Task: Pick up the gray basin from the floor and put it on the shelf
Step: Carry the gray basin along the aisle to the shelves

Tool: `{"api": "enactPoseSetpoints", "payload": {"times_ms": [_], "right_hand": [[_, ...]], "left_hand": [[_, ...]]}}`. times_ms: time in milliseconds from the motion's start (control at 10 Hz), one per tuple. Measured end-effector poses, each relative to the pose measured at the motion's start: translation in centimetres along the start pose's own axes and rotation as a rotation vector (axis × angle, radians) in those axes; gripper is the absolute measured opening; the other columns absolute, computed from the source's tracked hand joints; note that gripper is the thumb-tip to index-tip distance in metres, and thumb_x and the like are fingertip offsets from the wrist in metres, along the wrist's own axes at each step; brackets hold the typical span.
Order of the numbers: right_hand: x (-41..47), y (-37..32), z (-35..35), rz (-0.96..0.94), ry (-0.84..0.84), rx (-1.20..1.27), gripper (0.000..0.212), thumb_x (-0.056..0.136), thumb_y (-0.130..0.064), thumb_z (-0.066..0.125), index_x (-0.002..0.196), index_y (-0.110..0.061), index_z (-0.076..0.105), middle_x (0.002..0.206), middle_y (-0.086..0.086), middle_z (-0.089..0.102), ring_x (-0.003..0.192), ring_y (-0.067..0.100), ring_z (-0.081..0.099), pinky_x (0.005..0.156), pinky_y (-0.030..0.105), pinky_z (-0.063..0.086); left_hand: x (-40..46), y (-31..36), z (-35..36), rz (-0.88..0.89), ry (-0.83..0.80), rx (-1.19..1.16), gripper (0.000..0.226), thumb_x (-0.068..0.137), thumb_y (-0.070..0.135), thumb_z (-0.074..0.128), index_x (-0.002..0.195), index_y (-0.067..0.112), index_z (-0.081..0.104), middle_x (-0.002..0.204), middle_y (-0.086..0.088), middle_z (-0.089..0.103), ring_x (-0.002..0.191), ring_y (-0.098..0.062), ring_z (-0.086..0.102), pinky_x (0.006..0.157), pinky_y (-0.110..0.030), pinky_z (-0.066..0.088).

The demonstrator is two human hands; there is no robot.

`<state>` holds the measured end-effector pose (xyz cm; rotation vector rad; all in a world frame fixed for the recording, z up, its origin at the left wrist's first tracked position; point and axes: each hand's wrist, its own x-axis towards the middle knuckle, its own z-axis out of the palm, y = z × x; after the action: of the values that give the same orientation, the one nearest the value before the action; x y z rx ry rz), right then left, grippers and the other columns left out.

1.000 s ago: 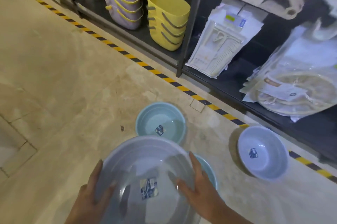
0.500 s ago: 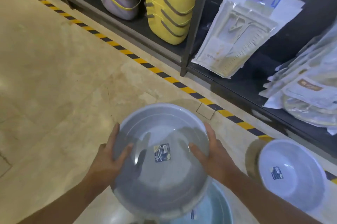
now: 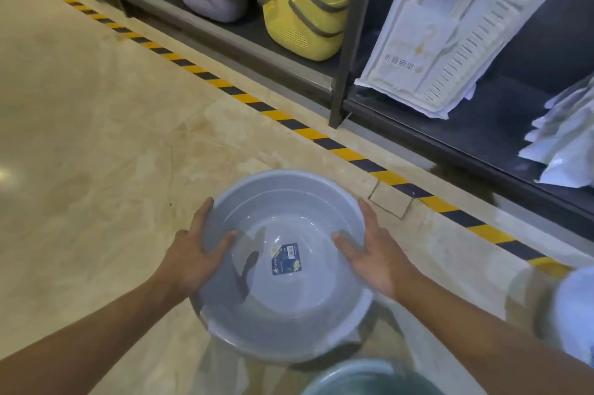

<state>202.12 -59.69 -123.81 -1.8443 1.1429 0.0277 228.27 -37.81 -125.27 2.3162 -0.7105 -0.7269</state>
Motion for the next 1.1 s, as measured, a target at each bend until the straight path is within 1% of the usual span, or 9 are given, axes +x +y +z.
{"api": "enactPoseSetpoints", "payload": {"times_ms": [100,300,400,500,600,700,800,1000,1100], "right_hand": [[1.5,0.4,0.9,-0.019,0.059,-0.056,0.09,0.094,-0.076,0.053,0.161,-0.059,-0.004,0.148,0.01,0.047,0.128,0.035,0.059,0.103,0.047,0.052],[2.2,0.5,1.2,0.049,0.08,-0.122,0.092,0.094,-0.075,0.053,0.162,-0.056,-0.006,0.158,0.013,0.038,0.142,0.041,0.047,0.113,0.053,0.046],[2.1,0.3,1.3,0.092,0.069,-0.129,0.094,0.092,-0.075,0.054,0.163,-0.055,-0.004,0.158,0.011,0.04,0.151,0.041,0.028,0.114,0.054,0.038],[1.8,0.7,1.7,0.084,0.064,-0.103,0.097,0.09,-0.076,0.056,0.162,-0.057,-0.006,0.159,0.008,0.037,0.148,0.04,0.036,0.113,0.055,0.041],[1.9,1.3,2.2,0.051,0.061,-0.099,0.099,0.089,-0.078,0.057,0.158,-0.061,-0.012,0.152,0.011,0.041,0.125,0.035,0.055,0.098,0.047,0.048],[2.0,1.6,2.3,-0.01,0.046,-0.064,0.104,0.085,-0.079,0.061,0.158,-0.062,-0.012,0.145,0.01,0.053,0.107,0.028,0.062,0.092,0.042,0.052],[1.9,1.9,2.3,-0.045,0.066,0.001,0.103,0.074,-0.085,0.06,0.151,-0.071,-0.007,0.14,0.005,0.058,0.115,0.027,0.063,0.097,0.045,0.055],[1.3,1.7,2.0,-0.066,0.115,0.153,0.085,0.082,-0.077,0.066,0.126,-0.092,-0.004,0.14,0.0,0.058,0.117,0.023,0.063,0.095,0.041,0.055],[-1.2,0.4,-0.2,-0.037,0.126,0.161,0.092,0.085,-0.075,0.066,0.153,-0.073,0.005,0.142,0.002,0.059,0.119,0.025,0.064,0.1,0.042,0.054]], "left_hand": [[1.3,-0.8,0.5,0.04,0.046,0.028,0.097,0.079,0.08,0.059,0.159,0.055,0.009,0.126,-0.012,0.061,0.093,-0.025,0.069,0.082,-0.039,0.058],[1.2,-0.7,1.0,0.002,0.035,0.151,0.102,0.078,0.083,0.056,0.158,0.057,0.0,0.12,-0.013,0.049,0.096,-0.031,0.057,0.088,-0.043,0.053],[0.9,-0.6,0.9,-0.053,0.048,0.233,0.103,0.076,0.088,0.053,0.157,0.059,-0.003,0.125,-0.017,0.051,0.11,-0.043,0.057,0.098,-0.049,0.049],[0.7,-0.7,1.3,-0.074,0.038,0.258,0.107,0.071,0.091,0.052,0.156,0.059,-0.005,0.133,-0.019,0.048,0.12,-0.048,0.052,0.101,-0.054,0.045],[0.5,-1.1,1.1,-0.051,-0.004,0.154,0.106,0.071,0.089,0.056,0.153,0.064,-0.005,0.133,-0.014,0.051,0.112,-0.04,0.06,0.093,-0.05,0.054],[0.3,-1.6,0.5,0.022,-0.042,0.058,0.104,0.073,0.087,0.06,0.152,0.067,-0.005,0.126,0.002,0.062,0.097,-0.024,0.065,0.08,-0.036,0.055],[-0.2,-1.6,0.5,0.045,-0.017,-0.021,0.098,0.075,0.086,0.062,0.149,0.074,-0.002,0.123,0.016,0.058,0.095,-0.019,0.061,0.078,-0.032,0.051],[-0.9,-0.1,-0.3,0.068,-0.024,-0.091,0.099,0.074,0.083,0.066,0.151,0.072,0.005,0.117,0.049,0.044,0.103,-0.011,0.059,0.079,-0.028,0.049],[-2.5,3.1,-2.2,0.07,-0.03,-0.076,0.098,0.073,0.087,0.063,0.151,0.071,0.006,0.124,0.05,0.04,0.109,-0.01,0.057,0.087,-0.034,0.049]]}}
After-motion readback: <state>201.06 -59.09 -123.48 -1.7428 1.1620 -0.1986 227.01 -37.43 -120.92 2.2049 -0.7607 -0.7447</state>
